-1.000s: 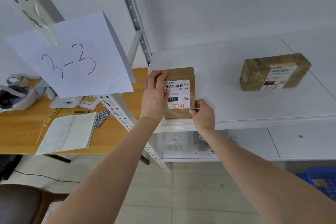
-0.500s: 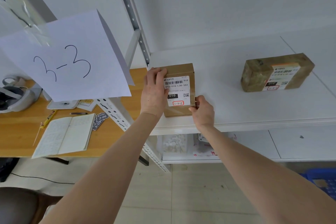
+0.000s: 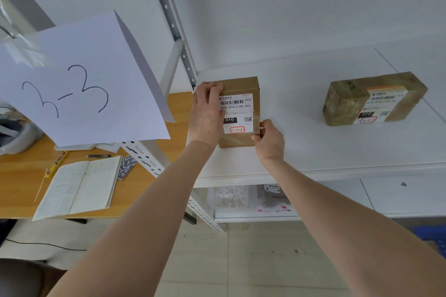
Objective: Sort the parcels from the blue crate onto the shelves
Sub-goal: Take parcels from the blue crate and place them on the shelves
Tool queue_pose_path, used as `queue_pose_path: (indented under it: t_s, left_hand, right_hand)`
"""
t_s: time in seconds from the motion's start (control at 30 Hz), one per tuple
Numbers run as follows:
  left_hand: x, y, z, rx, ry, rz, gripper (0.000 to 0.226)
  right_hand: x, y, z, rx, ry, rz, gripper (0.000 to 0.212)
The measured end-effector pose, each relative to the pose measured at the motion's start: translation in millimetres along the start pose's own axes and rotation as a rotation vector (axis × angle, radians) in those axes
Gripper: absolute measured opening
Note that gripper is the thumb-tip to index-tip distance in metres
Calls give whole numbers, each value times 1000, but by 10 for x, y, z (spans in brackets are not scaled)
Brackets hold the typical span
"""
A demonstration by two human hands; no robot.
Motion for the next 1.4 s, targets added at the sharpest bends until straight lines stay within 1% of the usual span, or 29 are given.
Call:
queue_pose_path:
  t_s: [0.53, 0.7, 1.0, 1.2, 1.4]
  left_hand:
    - [60, -96, 180, -18, 8, -18, 56]
    - [45, -76, 176, -2, 1, -6, 56]
    - [-21, 12, 195, 39, -17, 112, 55]
    - [-62, 19, 176, 36, -53, 75, 57]
    - [-58, 8, 157, 23, -40, 52, 59]
  right_hand:
    - [12, -60, 206, -2, -9, 25, 21]
    - [39, -43, 171, 31, -11, 0, 27]
    - [115, 41, 83, 67, 12, -62, 30]
    - [121, 40, 74, 69, 20, -69, 31]
    - [112, 23, 69, 44, 14, -51, 31]
Point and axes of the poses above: each hand's wrist, its own z-axis towards the middle knuckle, its own y-axis out of the back of the hand, x = y × z, the point moved 10 cm from there along z, towards the middle knuckle, and after that the axes turned 6 degrees about -z, right-handed, at the moved point
